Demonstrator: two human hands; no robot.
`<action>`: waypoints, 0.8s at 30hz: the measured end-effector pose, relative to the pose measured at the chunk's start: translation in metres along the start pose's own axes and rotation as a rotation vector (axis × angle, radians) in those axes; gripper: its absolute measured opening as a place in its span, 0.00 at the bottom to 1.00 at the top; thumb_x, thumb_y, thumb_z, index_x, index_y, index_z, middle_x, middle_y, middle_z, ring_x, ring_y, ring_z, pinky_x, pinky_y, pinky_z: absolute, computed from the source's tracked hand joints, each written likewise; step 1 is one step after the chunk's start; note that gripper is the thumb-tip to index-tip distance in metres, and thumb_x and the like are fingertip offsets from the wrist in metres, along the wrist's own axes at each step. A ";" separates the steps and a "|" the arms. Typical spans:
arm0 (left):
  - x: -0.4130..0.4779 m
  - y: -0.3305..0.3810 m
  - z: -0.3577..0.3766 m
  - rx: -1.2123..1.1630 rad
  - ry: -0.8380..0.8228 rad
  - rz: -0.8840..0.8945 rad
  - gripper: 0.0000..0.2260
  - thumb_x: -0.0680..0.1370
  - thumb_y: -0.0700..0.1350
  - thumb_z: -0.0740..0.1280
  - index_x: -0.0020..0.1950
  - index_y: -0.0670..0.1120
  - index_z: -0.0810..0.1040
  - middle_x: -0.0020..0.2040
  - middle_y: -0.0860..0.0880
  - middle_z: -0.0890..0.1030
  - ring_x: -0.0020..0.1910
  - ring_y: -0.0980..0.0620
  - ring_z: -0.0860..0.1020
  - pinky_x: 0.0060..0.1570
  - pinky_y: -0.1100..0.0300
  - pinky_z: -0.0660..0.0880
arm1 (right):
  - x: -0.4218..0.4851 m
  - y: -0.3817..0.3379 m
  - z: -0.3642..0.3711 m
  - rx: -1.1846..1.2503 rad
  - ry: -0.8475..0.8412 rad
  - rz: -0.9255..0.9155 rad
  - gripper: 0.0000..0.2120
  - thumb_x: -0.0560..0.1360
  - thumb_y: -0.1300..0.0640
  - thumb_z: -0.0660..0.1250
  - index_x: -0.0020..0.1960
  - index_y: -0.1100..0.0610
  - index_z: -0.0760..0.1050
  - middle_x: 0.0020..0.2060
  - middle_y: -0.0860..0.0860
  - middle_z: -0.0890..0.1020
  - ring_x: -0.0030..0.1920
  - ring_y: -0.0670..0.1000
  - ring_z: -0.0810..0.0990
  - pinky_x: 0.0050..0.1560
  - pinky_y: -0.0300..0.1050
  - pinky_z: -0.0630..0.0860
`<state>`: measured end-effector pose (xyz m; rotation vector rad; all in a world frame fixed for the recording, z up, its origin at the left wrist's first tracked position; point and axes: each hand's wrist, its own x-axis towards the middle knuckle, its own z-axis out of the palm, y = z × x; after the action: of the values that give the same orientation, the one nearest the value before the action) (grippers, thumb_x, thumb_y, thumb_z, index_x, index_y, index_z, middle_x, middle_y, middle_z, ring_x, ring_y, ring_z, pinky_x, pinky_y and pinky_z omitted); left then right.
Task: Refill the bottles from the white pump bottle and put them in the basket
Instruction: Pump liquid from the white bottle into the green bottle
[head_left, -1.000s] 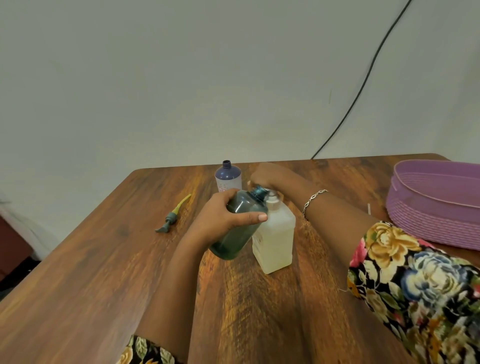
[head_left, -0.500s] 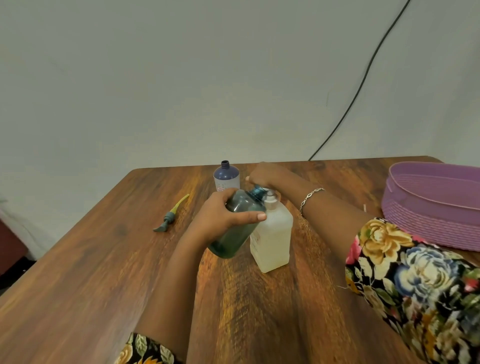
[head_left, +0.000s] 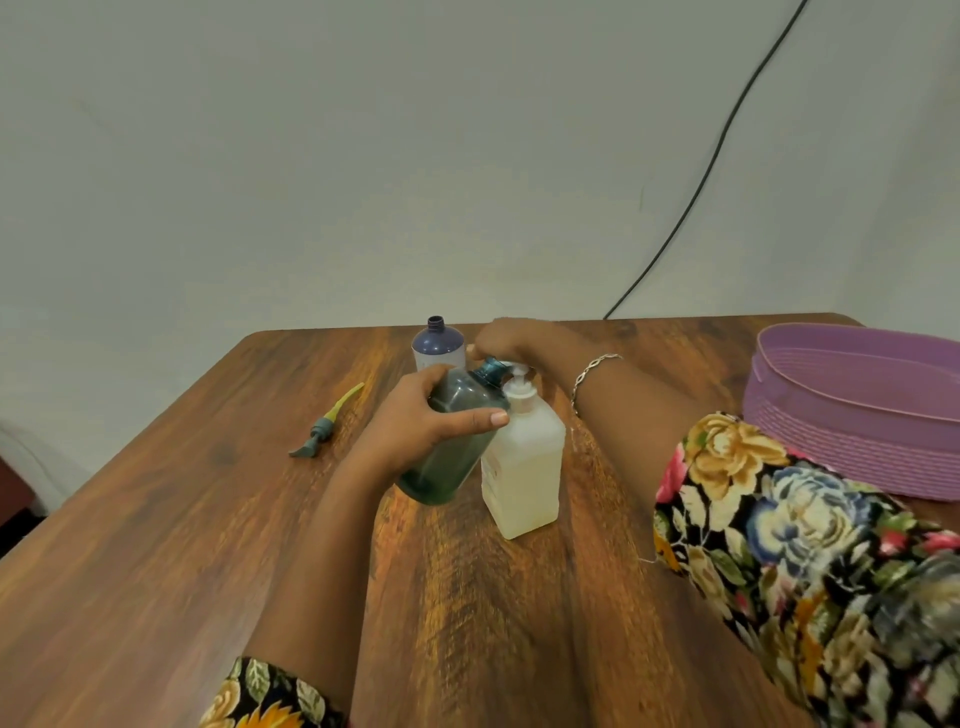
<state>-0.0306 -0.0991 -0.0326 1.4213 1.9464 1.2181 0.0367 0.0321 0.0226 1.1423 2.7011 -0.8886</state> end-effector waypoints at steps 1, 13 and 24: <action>0.000 -0.001 0.001 -0.001 -0.003 -0.005 0.37 0.54 0.66 0.71 0.58 0.49 0.73 0.51 0.52 0.79 0.50 0.51 0.78 0.48 0.59 0.76 | 0.003 0.002 0.003 -0.033 0.015 -0.009 0.11 0.80 0.59 0.55 0.41 0.61 0.70 0.37 0.57 0.74 0.30 0.50 0.70 0.30 0.41 0.67; -0.001 0.004 0.012 -0.056 -0.007 -0.014 0.33 0.57 0.64 0.76 0.56 0.49 0.74 0.51 0.51 0.79 0.49 0.51 0.78 0.47 0.59 0.75 | 0.001 0.016 -0.002 0.199 0.020 0.053 0.11 0.80 0.55 0.56 0.47 0.63 0.70 0.37 0.58 0.75 0.32 0.52 0.71 0.32 0.42 0.68; -0.004 0.003 0.011 0.006 -0.020 0.016 0.22 0.64 0.57 0.73 0.53 0.49 0.74 0.47 0.51 0.78 0.46 0.53 0.77 0.46 0.61 0.75 | 0.002 0.016 0.007 -0.098 0.056 0.099 0.15 0.80 0.56 0.57 0.36 0.60 0.71 0.35 0.56 0.76 0.34 0.53 0.74 0.37 0.45 0.72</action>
<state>-0.0190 -0.0982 -0.0361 1.4492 1.9304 1.2020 0.0450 0.0388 0.0086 1.2857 2.6709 -0.7132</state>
